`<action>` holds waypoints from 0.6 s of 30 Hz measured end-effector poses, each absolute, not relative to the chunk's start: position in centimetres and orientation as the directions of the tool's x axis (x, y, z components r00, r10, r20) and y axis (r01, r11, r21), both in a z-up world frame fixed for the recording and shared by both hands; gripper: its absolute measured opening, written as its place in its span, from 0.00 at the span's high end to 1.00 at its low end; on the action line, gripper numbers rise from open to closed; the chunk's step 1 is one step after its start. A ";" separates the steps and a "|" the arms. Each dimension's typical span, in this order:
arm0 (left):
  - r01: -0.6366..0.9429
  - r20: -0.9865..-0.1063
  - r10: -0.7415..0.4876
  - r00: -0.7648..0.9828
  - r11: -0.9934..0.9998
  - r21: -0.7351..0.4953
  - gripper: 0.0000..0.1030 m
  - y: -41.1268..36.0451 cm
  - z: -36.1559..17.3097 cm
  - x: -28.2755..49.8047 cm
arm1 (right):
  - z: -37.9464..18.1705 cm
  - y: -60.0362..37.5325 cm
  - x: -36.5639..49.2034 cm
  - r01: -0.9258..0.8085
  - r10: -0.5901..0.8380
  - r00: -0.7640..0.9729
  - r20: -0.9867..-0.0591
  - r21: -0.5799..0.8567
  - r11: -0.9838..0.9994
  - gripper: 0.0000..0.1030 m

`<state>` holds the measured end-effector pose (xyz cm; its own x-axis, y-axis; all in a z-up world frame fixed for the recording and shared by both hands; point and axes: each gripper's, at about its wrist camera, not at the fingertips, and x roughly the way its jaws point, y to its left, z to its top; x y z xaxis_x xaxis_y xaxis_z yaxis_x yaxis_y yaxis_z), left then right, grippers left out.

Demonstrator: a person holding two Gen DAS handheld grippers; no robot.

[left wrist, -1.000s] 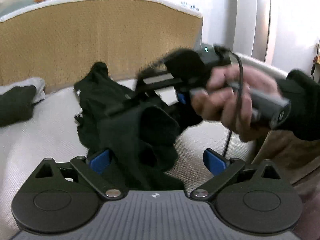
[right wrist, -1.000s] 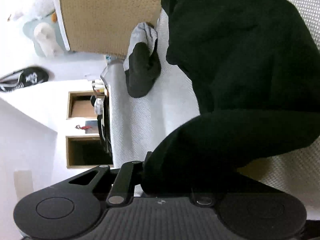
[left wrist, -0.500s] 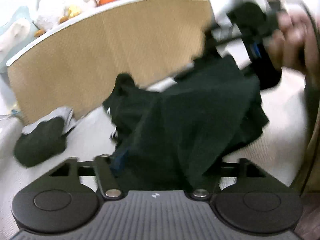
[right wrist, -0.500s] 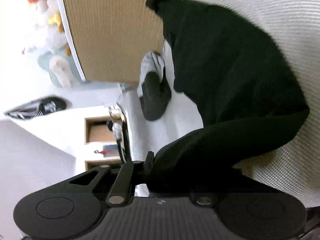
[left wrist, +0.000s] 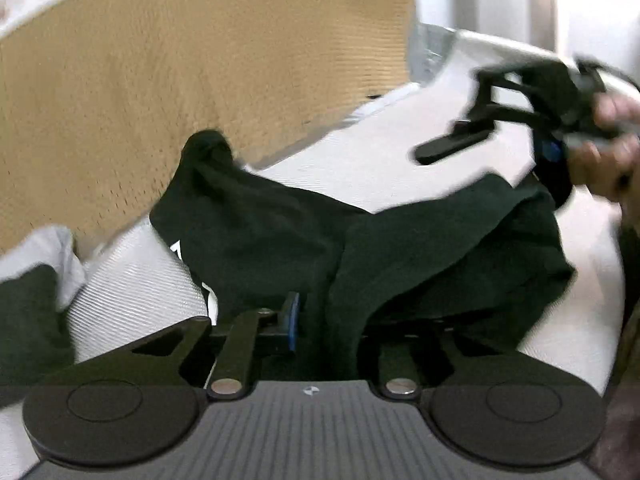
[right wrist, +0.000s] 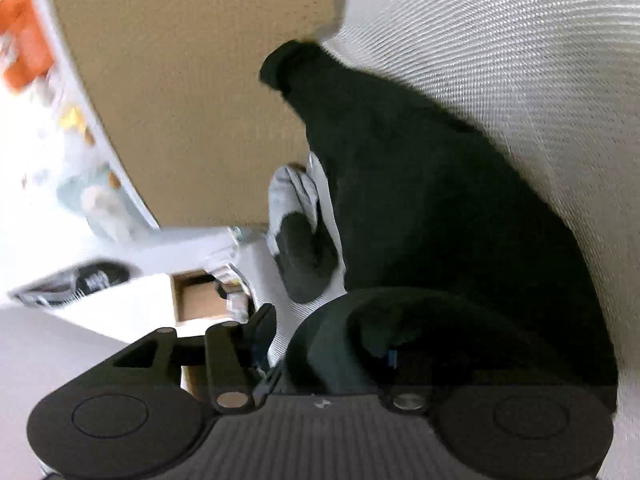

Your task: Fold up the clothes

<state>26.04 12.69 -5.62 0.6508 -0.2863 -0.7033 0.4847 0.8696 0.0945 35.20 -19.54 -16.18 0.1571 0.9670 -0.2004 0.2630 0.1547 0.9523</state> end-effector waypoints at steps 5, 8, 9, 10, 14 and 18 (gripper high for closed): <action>0.489 -0.758 -0.303 0.578 0.872 0.024 0.75 12.9 -8.0 30.1 | -17.0 -20.5 37.9 0.283 0.976 0.106 -0.190 0.947 0.154 0.39; 0.455 -0.748 -0.324 0.580 0.890 -0.033 0.65 13.6 -8.3 31.2 | -16.1 -22.5 39.1 0.251 0.966 0.115 -0.231 0.948 0.197 0.39; 0.433 -0.741 -0.343 0.578 0.898 -0.078 0.62 14.2 -8.1 31.6 | -15.8 -23.0 39.3 0.243 0.966 0.112 -0.234 0.949 0.202 0.39; 0.413 -0.728 -0.365 0.580 0.902 -0.123 0.60 14.8 -7.8 32.1 | -15.4 -23.4 39.4 0.229 0.963 0.112 -0.243 0.950 0.213 0.38; 0.328 -0.682 -0.409 0.606 0.910 -0.255 0.45 17.1 -6.3 33.7 | -13.8 -24.0 38.5 0.130 0.963 0.122 -0.239 0.966 0.223 0.36; 0.325 -0.669 -0.337 0.662 0.934 -0.150 0.44 17.0 -4.5 33.4 | -10.9 -24.7 37.8 -0.065 0.936 0.254 -0.242 0.962 0.267 0.34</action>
